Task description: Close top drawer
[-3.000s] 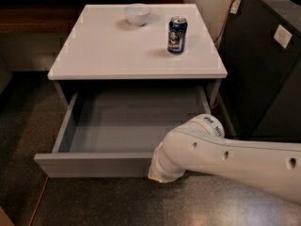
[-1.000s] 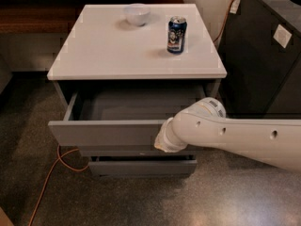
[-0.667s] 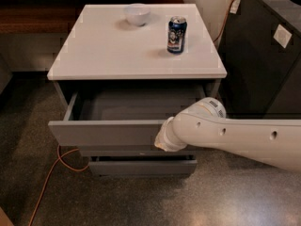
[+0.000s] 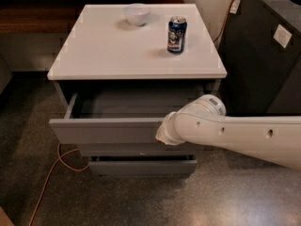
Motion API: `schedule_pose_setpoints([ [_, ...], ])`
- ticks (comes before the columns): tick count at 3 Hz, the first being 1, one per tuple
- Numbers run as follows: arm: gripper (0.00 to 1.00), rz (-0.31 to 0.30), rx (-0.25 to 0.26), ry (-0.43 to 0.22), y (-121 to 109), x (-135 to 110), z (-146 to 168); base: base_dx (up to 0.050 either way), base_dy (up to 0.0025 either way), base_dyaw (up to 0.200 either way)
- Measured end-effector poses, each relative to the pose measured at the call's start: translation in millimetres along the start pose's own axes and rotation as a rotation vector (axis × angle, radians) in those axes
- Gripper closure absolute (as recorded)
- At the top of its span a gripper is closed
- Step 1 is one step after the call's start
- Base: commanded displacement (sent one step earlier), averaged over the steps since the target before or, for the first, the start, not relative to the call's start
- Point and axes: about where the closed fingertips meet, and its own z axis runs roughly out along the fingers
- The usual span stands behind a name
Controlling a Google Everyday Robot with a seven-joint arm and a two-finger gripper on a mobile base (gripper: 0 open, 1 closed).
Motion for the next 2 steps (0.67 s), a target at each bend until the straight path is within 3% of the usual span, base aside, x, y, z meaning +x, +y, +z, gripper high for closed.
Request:
schedule_pose_setpoints([
  [2, 1.00, -0.002, 0.061, -0.020, -29.5, -4.3, 15.7, 0.000, 0.00000, 0.000],
])
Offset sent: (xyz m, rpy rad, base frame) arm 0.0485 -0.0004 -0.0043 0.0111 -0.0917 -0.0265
